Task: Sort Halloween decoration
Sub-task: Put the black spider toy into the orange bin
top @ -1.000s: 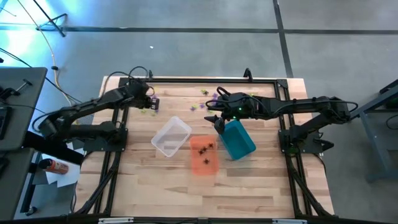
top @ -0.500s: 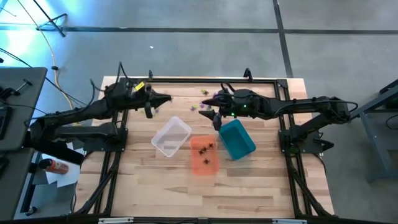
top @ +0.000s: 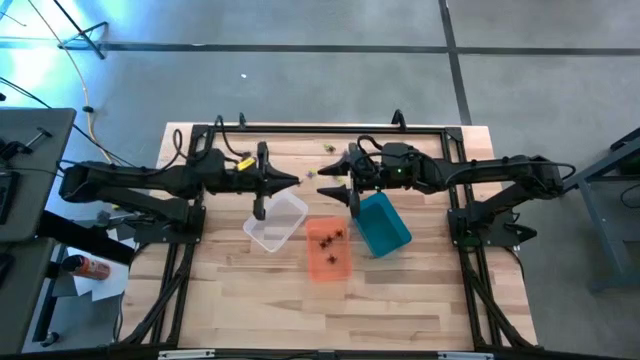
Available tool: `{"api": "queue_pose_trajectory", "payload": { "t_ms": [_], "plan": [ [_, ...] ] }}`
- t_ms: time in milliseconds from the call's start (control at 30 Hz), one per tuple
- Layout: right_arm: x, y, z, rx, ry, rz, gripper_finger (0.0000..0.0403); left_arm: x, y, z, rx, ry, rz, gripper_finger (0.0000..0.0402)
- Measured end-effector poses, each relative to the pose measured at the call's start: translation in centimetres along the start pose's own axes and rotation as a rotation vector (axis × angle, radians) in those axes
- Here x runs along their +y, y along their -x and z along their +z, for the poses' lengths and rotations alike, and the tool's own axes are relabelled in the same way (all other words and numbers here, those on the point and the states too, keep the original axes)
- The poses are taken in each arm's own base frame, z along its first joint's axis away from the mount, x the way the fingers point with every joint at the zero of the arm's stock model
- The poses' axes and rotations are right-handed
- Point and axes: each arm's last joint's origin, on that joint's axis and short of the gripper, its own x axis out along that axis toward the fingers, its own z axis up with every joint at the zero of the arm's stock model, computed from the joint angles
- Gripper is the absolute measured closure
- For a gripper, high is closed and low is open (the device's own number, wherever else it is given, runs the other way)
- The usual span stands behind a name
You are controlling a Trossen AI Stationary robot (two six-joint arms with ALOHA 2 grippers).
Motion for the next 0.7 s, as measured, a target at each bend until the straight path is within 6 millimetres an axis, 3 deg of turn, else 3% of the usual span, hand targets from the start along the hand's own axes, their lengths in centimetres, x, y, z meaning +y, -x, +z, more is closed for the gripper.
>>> {"api": "queue_pose_trajectory", "payload": {
  "t_ms": [300, 400, 533, 700],
  "plan": [
    [0.3, 0.0, -0.1, 0.003, 0.004, 0.008, 0.0163, -0.1, -0.1, 0.0, 0.001, 0.034, -0.004, 0.0401],
    [0.1, 0.6, 0.2, 0.014, 0.052, -0.002, 0.0163, -0.1, -0.2, -0.1, 0.007, 0.117, -0.004, 0.0401],
    [-0.2, 2.7, 1.7, -0.021, 0.127, -0.076, 0.0163, -0.3, -1.9, -0.8, 0.178, 0.178, -0.005, 0.0401],
    [-0.8, 6.0, 3.3, -0.035, 0.130, -0.184, 0.0163, -0.8, -6.2, -0.9, 0.401, 0.089, -0.026, 0.0401]
  ]
}}
